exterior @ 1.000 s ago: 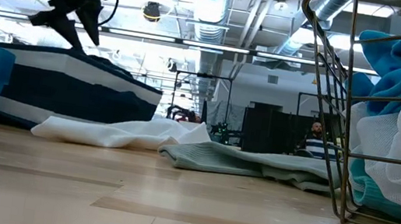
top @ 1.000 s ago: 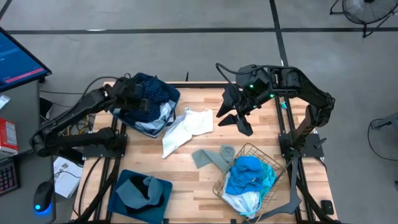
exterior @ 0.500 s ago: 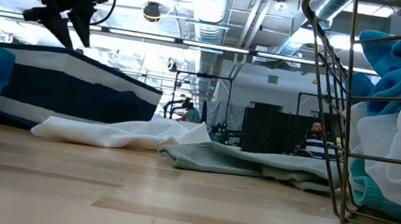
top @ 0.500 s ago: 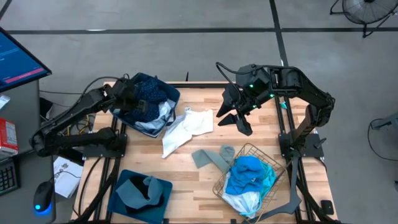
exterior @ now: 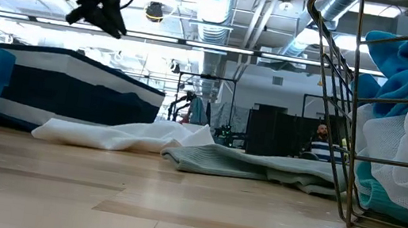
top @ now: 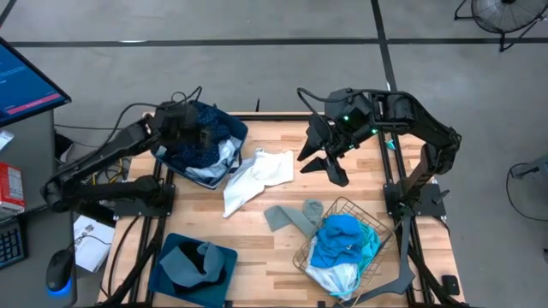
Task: Pick & Place Cloths
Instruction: Put the dark blue shirt into the blue bin, then put the white shorts into the gold basket
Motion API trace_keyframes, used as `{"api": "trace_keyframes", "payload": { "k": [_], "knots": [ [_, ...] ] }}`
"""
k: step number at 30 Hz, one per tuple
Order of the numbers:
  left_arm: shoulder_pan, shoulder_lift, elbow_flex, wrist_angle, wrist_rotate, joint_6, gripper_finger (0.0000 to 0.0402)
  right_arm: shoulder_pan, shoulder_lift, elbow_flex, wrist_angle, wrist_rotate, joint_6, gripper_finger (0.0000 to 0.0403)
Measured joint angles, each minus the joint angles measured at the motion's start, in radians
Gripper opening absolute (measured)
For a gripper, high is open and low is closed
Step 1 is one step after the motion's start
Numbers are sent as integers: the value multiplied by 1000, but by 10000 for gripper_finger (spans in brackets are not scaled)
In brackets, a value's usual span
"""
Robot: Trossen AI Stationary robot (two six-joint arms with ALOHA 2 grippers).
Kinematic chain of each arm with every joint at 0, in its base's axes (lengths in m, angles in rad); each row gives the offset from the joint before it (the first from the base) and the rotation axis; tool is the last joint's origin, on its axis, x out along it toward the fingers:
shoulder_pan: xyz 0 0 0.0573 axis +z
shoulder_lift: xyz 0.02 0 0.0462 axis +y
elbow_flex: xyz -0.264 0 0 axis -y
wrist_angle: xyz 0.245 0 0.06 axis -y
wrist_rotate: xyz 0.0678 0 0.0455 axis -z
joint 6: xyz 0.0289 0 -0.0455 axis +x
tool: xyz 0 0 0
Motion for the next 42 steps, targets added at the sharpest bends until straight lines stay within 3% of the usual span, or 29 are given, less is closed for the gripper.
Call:
{"api": "trace_keyframes", "payload": {
  "k": [2,4,11,17,24,29,35,42],
  "knots": [
    [-7,6,-38,64,-66,37,27,-15,0,0,5,2,2,154],
    [-4,9,-80,150,-86,44,11,-33,0,0,5,3,6,154],
    [15,16,-251,225,-121,-10,1,-92,0,0,5,3,21,154],
    [15,16,-420,251,-252,-117,0,-132,0,0,5,3,16,154],
    [16,14,-516,272,-214,-194,0,-178,0,0,5,3,-4,154],
    [16,9,-509,264,-215,-196,1,-202,0,0,-13,3,-11,154],
    [16,-49,-393,271,-29,-74,16,-219,0,0,-126,2,-35,154],
    [13,-128,-278,273,15,69,85,-193,0,-1,-241,0,-3,154]
  ]
}}
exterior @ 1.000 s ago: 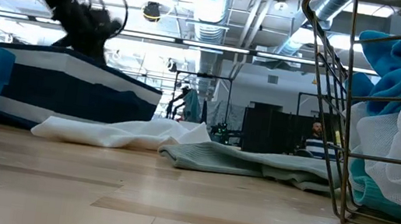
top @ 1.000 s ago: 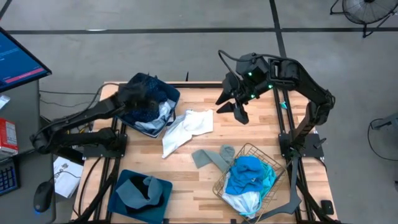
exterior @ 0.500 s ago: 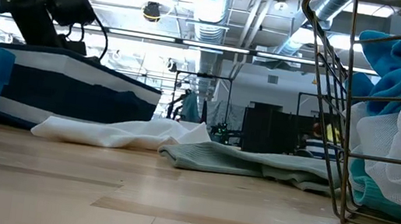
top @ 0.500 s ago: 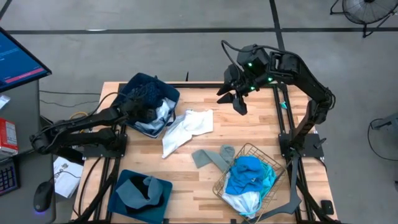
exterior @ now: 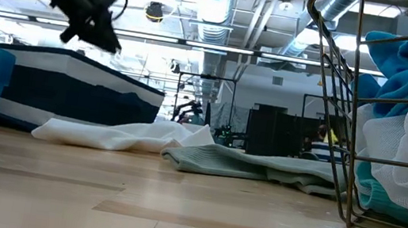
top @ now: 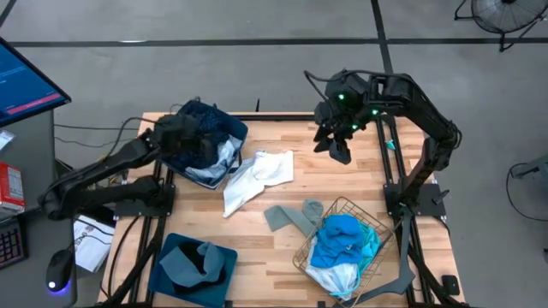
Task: Pick & Place Cloths
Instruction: Put the white shorts into the gold basket
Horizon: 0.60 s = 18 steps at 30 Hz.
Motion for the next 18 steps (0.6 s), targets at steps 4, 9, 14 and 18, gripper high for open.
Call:
{"api": "trace_keyframes", "payload": {
  "k": [4,9,14,18],
  "knots": [
    [-21,-28,62,34,122,-23,143,54,-5,0,-1,-1,-15,154],
    [-160,6,116,192,188,-56,184,109,-34,0,-1,-1,-12,154],
    [-369,155,146,303,16,0,188,166,-98,0,-1,0,79,154],
    [-484,343,190,333,-93,17,189,227,-157,0,0,0,121,154]
  ]
}}
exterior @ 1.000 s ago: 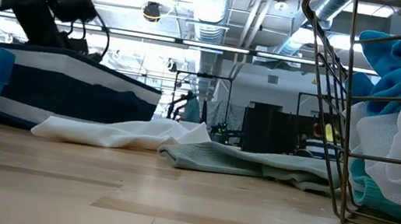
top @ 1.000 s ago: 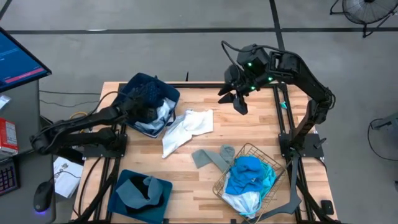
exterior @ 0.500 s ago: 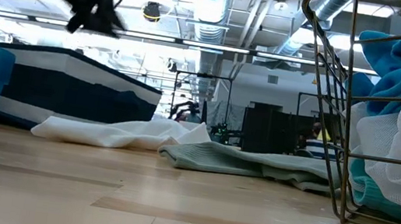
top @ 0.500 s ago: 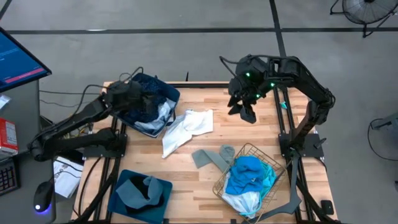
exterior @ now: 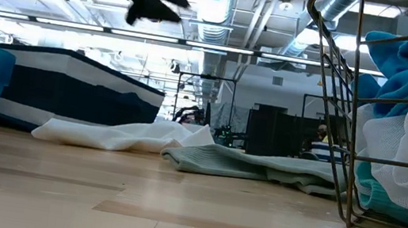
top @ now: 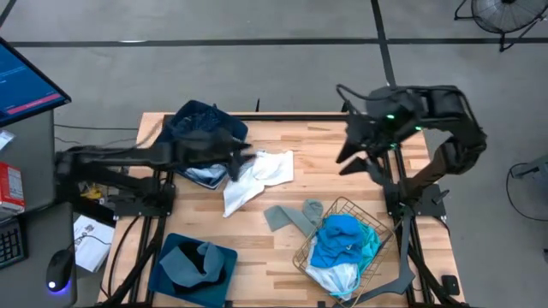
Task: Pick & Place Cloths
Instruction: Put the white shorts into the gold basket
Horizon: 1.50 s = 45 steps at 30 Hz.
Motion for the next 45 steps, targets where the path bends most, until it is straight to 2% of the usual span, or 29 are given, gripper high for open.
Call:
{"api": "trace_keyframes", "payload": {
  "k": [7,12,21,25,31,34,36,43,45],
  "knots": [
    [-40,323,76,-1,-65,39,189,104,-71,0,8,11,89,154],
    [-25,487,111,-4,-81,61,193,200,-86,1,8,96,107,154],
    [-7,616,151,-38,-116,199,242,303,-85,1,8,178,182,154],
    [16,667,150,-41,-120,185,268,364,-70,0,8,240,189,154],
    [33,709,150,-75,-119,107,278,401,-49,0,9,248,201,154],
    [38,740,150,-103,-108,81,254,419,-35,0,9,249,240,154],
    [39,762,155,-112,-94,54,220,437,-24,0,9,249,256,154],
    [40,756,153,-157,-41,-71,30,485,8,0,7,249,231,154],
    [38,724,149,-162,-23,-90,13,496,10,0,7,253,245,154]
  ]
}}
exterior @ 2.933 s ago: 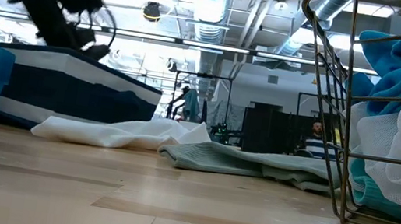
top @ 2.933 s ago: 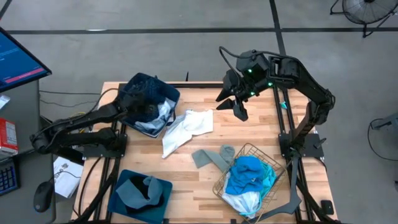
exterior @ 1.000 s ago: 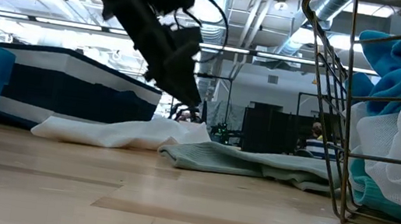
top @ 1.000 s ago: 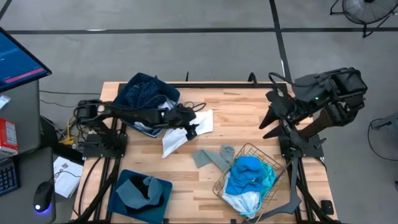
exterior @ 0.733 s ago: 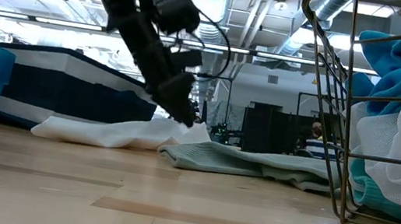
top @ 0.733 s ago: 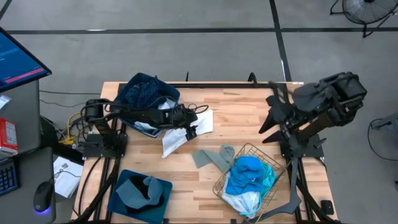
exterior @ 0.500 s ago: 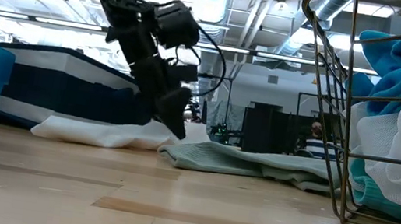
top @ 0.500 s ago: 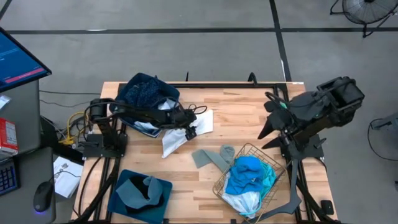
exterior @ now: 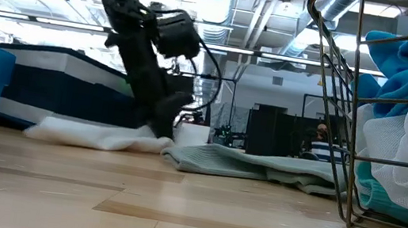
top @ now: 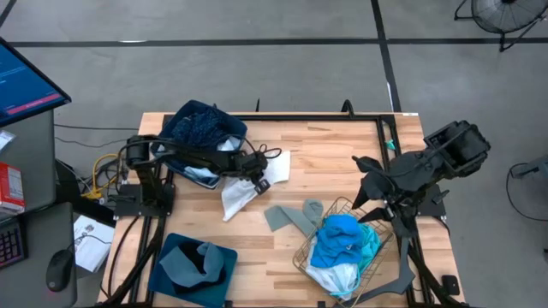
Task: Pick & Place Cloths
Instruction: Put the white shorts into the gold basket
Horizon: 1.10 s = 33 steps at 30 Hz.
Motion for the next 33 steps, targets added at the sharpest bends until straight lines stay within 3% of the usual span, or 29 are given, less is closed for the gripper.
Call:
{"api": "trace_keyframes", "payload": {
  "k": [7,12,18,25,33],
  "knots": [
    [-51,-286,-3,-16,1,-62,1,71,-1,0,0,124,25,154],
    [-135,-523,-3,-9,-75,-85,1,115,-2,0,1,219,62,154],
    [-259,-720,-3,-6,-109,-99,1,132,59,1,46,384,129,154],
    [-420,-841,-2,-7,-149,-151,0,82,212,1,275,393,-47,154],
    [-590,-857,-2,-40,-234,-181,0,23,357,1,666,355,-320,169]
  ]
}}
